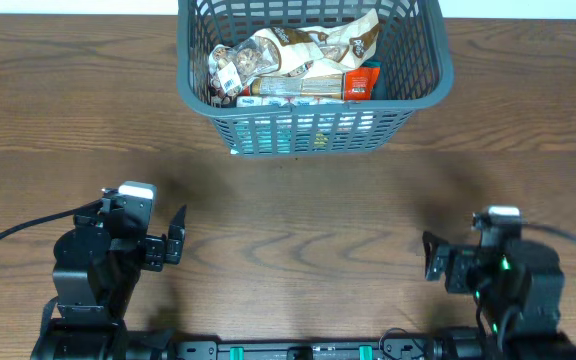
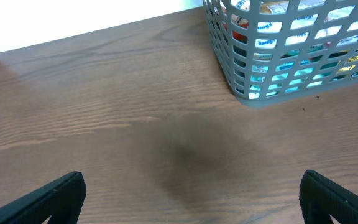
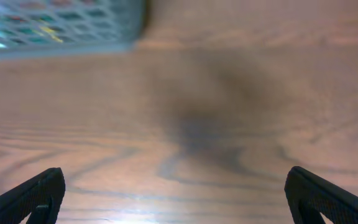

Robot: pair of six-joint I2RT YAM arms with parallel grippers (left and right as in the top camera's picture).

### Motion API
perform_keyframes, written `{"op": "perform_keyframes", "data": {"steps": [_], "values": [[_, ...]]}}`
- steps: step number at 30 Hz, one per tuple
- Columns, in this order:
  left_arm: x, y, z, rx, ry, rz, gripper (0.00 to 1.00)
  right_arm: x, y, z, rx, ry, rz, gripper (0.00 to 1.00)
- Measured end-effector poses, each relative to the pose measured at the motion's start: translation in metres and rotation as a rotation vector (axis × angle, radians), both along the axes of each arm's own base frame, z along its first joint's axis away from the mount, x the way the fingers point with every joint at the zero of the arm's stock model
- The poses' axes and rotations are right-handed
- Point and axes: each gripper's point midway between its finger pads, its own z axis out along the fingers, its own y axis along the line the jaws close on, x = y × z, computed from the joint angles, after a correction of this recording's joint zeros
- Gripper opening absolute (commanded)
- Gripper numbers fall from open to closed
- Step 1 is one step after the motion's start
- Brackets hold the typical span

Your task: Pack container

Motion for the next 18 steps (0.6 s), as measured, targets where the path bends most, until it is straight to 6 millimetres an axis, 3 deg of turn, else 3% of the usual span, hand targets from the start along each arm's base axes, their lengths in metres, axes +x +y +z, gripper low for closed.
{"op": "perform_keyframes", "data": {"steps": [8,13,18], "values": [[0.000,0.000,0.000,0.000,0.000,0.000,0.99,-0.016,0.023,0.035,-0.004,-0.241,0.168,0.99],[0.000,0.000,0.000,0.000,-0.001,0.000,0.99,-0.003,0.032,0.049,-0.053,-0.412,0.243,0.99],[0.000,0.000,0.000,0.000,0.000,0.000,0.99,0.020,0.037,0.039,-0.077,-0.520,0.255,0.99]]}}
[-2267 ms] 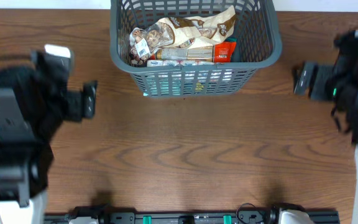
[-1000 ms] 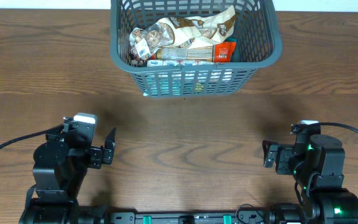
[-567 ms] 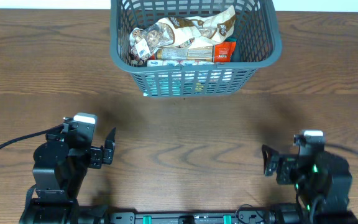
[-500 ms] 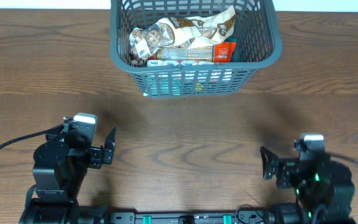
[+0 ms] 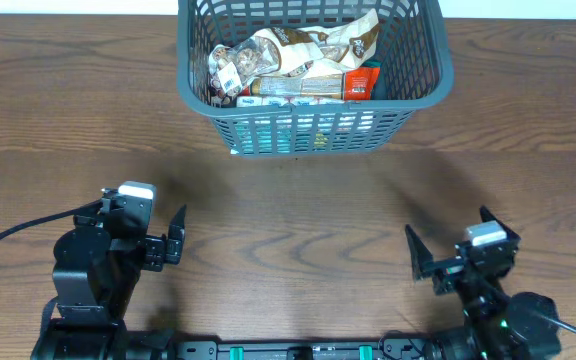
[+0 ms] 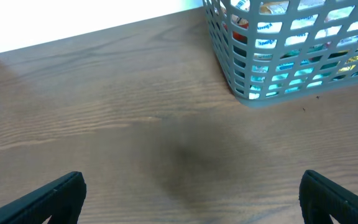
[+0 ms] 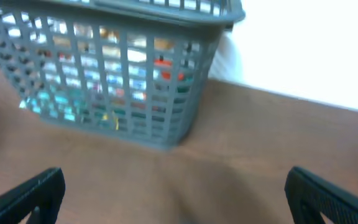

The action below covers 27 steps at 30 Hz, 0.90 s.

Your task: Pack container

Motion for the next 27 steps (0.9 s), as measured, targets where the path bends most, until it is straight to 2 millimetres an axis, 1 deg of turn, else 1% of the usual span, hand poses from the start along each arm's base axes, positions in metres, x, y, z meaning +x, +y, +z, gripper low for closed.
{"op": "perform_keyframes", "data": {"steps": [3,8,12,17,18,20,27], "values": [[0.000,0.000,0.000,0.000,0.000,0.000,0.99,0.011,0.001,-0.005,0.001,-0.061,-0.005,0.99],[0.000,0.000,0.000,0.000,0.000,0.000,0.99,0.025,-0.002,-0.026,0.000,-0.114,-0.038,0.99],[0.000,0.000,0.000,0.000,0.000,0.000,0.99,0.035,-0.005,-0.049,-0.004,-0.117,-0.066,0.99],[0.000,0.000,0.000,0.000,0.000,0.000,0.99,0.039,-0.007,-0.077,-0.017,-0.068,-0.079,0.99],[0.000,0.000,0.000,0.000,0.000,0.000,0.99,0.039,-0.008,-0.079,-0.019,-0.064,-0.084,0.99],[0.000,0.000,0.000,0.000,0.000,0.000,0.99,0.040,-0.011,-0.078,-0.018,-0.071,-0.096,0.99],[0.000,0.000,0.000,0.000,0.000,0.000,0.99,0.041,-0.026,-0.077,-0.022,-0.072,-0.166,0.99]]}}
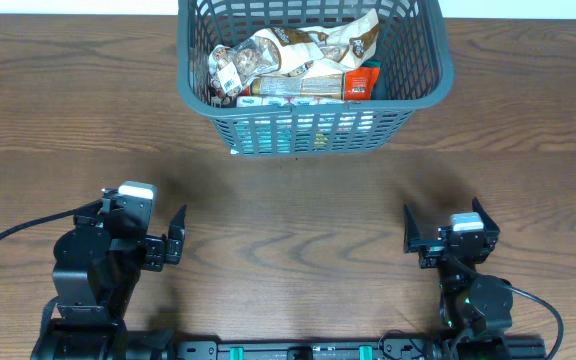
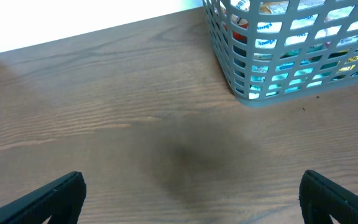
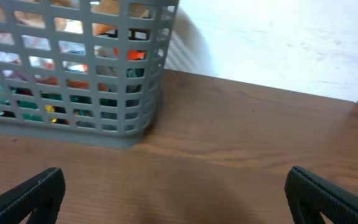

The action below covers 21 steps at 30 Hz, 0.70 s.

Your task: Pack container

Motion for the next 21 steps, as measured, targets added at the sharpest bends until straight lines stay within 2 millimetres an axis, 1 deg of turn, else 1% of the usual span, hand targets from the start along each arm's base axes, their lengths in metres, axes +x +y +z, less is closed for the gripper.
{"op": "perform_keyframes", "data": {"steps": [6,21], "values": [[0.0000,0.0000,0.0000,0.000,0.000,0.000,0.99,0.0002,-0.0050,0.0000,0.000,0.000,-0.022,0.99],[0.0000,0.0001,0.0000,0.000,0.000,0.000,0.99,0.0002,-0.0054,0.0000,0.000,0.000,-0.024,0.99]]}}
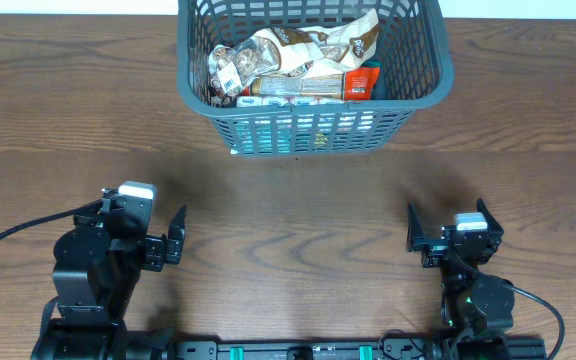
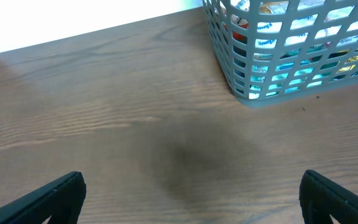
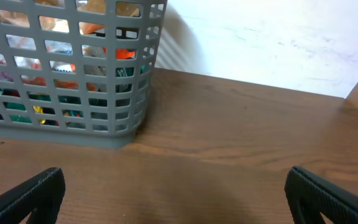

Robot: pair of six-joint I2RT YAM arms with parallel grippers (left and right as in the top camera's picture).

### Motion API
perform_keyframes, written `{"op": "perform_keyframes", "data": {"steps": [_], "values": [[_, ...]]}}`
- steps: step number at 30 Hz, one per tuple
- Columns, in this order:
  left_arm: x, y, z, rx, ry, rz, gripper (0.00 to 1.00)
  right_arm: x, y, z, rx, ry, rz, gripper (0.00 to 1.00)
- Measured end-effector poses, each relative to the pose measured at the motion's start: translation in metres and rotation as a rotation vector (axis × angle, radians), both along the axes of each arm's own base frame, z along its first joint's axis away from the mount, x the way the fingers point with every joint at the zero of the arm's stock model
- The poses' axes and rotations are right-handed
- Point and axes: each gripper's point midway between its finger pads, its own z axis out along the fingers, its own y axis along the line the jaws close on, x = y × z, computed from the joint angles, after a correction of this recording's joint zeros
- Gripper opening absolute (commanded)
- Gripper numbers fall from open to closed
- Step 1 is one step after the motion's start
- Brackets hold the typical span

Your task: Pack container

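A grey slatted basket (image 1: 313, 130) stands at the far middle of the wooden table, holding several snack packets (image 1: 298, 55). It also shows as basket (image 2: 291, 56) upper right in the left wrist view and basket (image 3: 67, 74) upper left in the right wrist view. My left gripper (image 1: 143, 208) is open near the front left, nothing between its fingers (image 2: 55, 196). My right gripper (image 1: 447, 218) is open near the front right, facing the basket's right corner, and is empty too.
Bare wooden table (image 1: 298, 220) lies between both grippers and the basket. A white wall (image 3: 260, 43) rises behind the table's far edge. No loose items show on the table outside the basket.
My right gripper has shifted slightly to the right, so the basket sits a little further left in its wrist view. The left arm and the basket's contents are unchanged.
At first my right gripper was low at the front right, looking across the bare table. Then it faced the basket. It later stood nearer the middle front, aimed at the basket's right corner, as now. My left arm stayed still, open.
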Motion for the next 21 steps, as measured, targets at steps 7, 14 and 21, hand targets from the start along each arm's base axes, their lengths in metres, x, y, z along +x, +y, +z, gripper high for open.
{"op": "perform_keyframes", "data": {"steps": [7,14,21], "values": [[0.000,0.000,0.000,0.000,0.000,0.000,0.99,0.000,0.000,0.000,0.000,0.000,0.000,0.99],[0.000,0.000,0.000,0.000,0.000,0.000,0.99,0.000,0.000,0.000,0.000,0.000,0.000,0.99],[-0.016,-0.001,0.002,-0.005,-0.012,-0.008,0.99,0.000,0.000,0.000,0.000,0.000,0.000,0.99]]}}
